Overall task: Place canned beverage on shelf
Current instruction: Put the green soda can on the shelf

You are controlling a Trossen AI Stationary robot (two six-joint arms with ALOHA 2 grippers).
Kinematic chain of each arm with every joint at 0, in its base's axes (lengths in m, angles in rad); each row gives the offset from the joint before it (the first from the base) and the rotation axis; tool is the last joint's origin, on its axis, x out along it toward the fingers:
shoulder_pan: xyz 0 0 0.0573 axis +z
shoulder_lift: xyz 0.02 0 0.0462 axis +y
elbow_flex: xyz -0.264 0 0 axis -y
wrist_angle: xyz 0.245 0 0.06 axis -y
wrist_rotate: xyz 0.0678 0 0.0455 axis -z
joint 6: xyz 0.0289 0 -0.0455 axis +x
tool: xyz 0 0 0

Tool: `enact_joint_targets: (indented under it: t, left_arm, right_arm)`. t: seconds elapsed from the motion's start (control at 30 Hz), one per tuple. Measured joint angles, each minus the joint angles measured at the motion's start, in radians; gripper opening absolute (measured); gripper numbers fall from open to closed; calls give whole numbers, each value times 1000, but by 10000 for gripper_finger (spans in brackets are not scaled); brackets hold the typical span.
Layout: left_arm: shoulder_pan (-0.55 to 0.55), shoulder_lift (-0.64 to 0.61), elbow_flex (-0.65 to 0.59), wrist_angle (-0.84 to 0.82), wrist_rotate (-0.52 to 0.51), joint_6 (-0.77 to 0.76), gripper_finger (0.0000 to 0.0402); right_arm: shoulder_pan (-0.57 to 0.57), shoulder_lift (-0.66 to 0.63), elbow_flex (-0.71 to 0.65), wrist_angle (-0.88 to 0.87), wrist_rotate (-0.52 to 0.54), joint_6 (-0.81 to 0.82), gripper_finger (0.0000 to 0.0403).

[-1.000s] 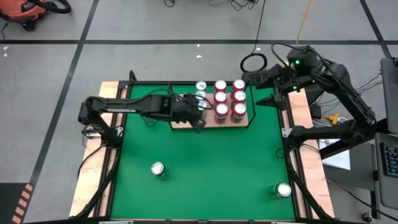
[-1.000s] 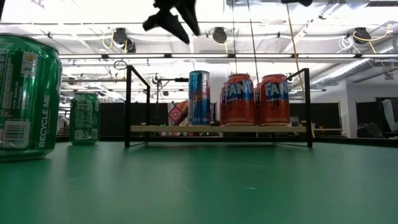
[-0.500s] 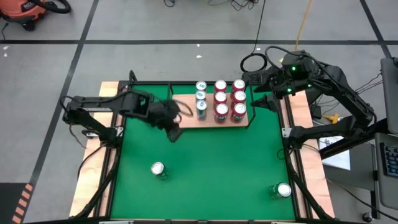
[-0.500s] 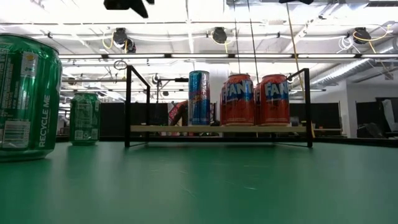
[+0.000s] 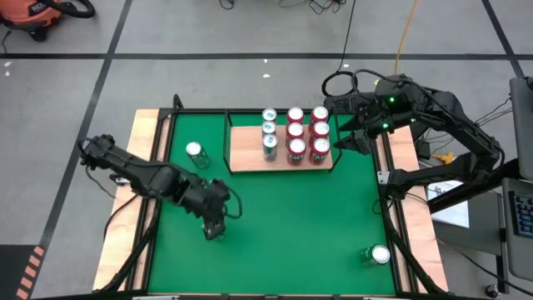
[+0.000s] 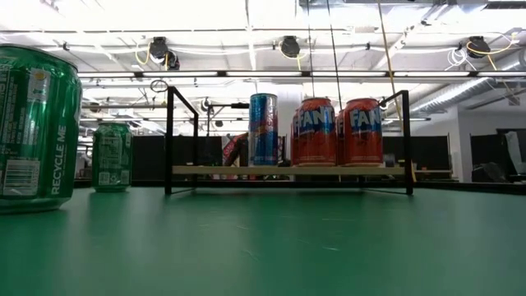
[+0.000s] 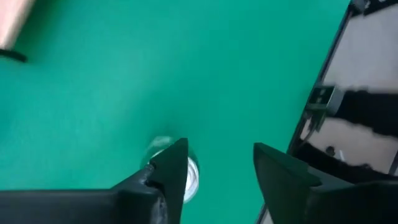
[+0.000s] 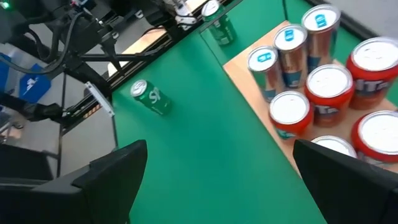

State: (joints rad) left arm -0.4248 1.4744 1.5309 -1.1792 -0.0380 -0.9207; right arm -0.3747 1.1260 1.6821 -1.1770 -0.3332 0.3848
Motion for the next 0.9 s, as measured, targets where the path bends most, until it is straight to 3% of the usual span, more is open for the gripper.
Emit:
enact_joint_targets:
  t: [0.27, 0.4, 0.57, 0.9]
  left_arm:
    - [-63, 1, -2, -43, -27, -17, 280]
    - [-83, 1, -2, -125, -33, -25, 309]
    - [-71, 1, -2, -176, 50, -104, 315]
    - [-73, 19, -1, -176, 18, -221, 316]
  right_arm:
    - [82, 0, 0, -1, 81, 49, 393]
    - [117, 0, 0, -1, 103, 53, 393]
    - [142, 0, 0, -1, 137, 51, 393]
    - [169, 5, 0, 0, 178, 57, 393]
